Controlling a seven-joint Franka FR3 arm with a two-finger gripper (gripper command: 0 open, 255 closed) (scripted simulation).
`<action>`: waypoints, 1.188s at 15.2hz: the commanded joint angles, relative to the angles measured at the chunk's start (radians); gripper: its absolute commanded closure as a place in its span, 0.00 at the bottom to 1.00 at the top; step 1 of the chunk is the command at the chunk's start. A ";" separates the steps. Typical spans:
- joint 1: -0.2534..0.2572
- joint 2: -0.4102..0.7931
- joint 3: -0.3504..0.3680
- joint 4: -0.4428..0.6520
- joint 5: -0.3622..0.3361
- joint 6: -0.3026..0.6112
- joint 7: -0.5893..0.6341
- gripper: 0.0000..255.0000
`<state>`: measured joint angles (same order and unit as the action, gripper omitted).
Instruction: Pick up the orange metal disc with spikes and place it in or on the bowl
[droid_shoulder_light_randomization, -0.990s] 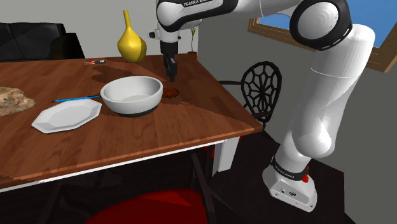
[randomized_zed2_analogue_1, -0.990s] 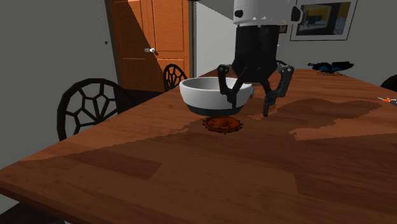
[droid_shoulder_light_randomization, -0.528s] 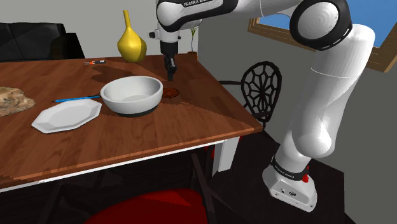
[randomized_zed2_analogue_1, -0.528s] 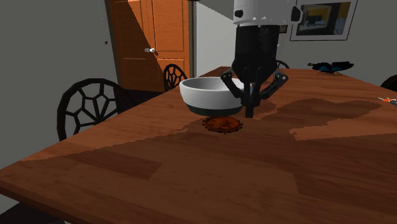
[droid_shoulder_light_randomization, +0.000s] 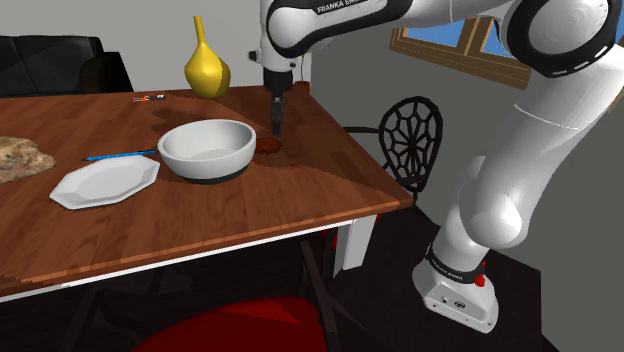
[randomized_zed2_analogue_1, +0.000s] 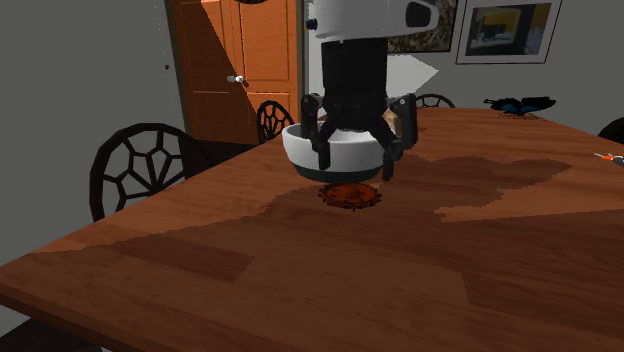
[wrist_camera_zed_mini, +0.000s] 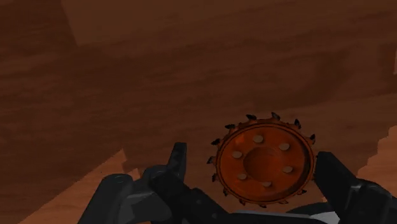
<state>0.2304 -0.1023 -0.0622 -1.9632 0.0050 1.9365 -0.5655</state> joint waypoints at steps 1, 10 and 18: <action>0.005 -0.081 0.027 -0.103 -0.012 0.045 0.230 0.00; 0.003 -0.076 0.045 -0.205 -0.016 0.159 0.317 0.00; 0.003 -0.076 0.045 -0.205 -0.016 0.159 0.317 1.00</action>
<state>0.2330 -0.1787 -0.0171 -2.1677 -0.0114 2.0952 -0.2489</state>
